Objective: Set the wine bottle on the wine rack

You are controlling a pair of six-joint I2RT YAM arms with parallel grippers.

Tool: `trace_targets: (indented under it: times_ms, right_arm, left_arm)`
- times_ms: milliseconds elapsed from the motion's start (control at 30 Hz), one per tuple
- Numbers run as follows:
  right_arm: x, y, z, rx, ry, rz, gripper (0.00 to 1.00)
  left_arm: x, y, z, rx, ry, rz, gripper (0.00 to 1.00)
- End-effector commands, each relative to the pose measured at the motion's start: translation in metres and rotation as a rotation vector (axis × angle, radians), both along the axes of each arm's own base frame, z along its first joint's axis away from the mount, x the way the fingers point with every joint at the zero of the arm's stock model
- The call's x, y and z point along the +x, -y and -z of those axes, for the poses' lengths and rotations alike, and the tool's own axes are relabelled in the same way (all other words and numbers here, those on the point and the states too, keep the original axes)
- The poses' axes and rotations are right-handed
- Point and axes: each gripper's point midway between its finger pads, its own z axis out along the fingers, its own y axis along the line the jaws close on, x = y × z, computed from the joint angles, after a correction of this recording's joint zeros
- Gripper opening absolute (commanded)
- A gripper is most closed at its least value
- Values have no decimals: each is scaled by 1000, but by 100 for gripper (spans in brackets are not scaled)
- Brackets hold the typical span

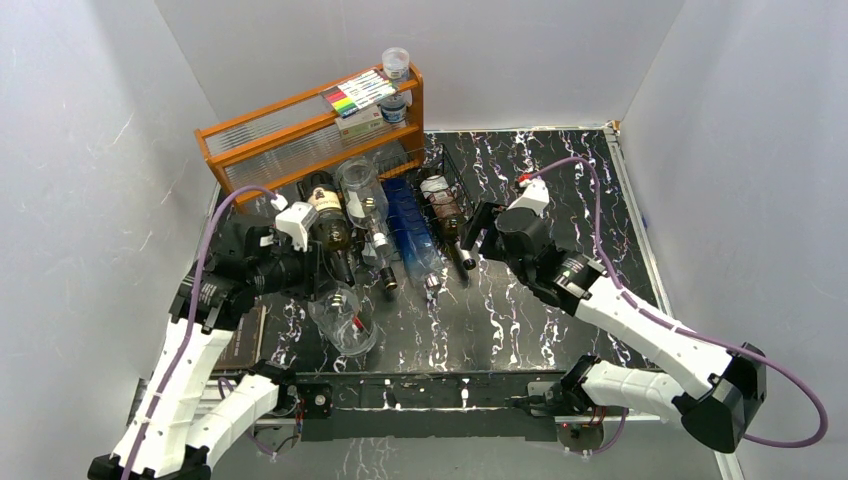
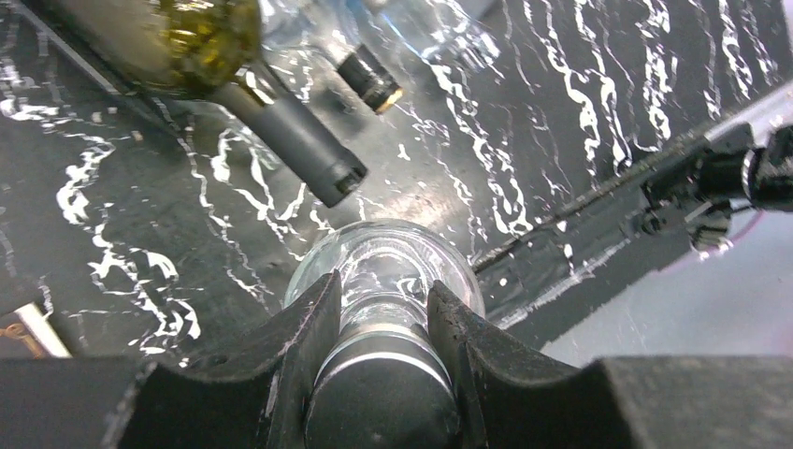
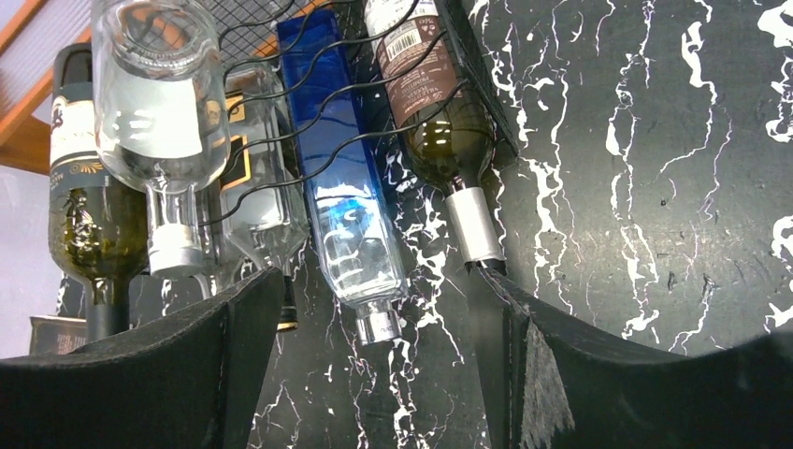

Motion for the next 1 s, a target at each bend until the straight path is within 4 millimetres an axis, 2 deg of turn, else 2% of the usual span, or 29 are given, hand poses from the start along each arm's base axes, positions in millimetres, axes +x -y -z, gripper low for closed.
trace_targets:
  times_ms: [0, 200, 433, 667, 800, 967]
  right_arm:
    - [1, 6, -27, 62, 47, 8, 82]
    - [-1, 12, -17, 61, 17, 14, 82]
    - [-1, 15, -16, 66, 12, 19, 82]
    - [-2, 16, -12, 72, -1, 24, 82]
    - [-2, 17, -11, 73, -4, 29, 82]
    - [-4, 19, -11, 76, -9, 30, 81]
  left_arm:
    - [-8, 36, -33, -185, 97, 184, 0]
    - [-4, 52, -45, -264, 136, 255, 0]
    - [-2, 66, -48, -324, 143, 307, 0]
    - [-5, 86, -36, -331, 101, 354, 0]
    - [0, 97, -26, -257, 113, 341, 0]
    - [4, 127, -24, -224, 136, 368, 0]
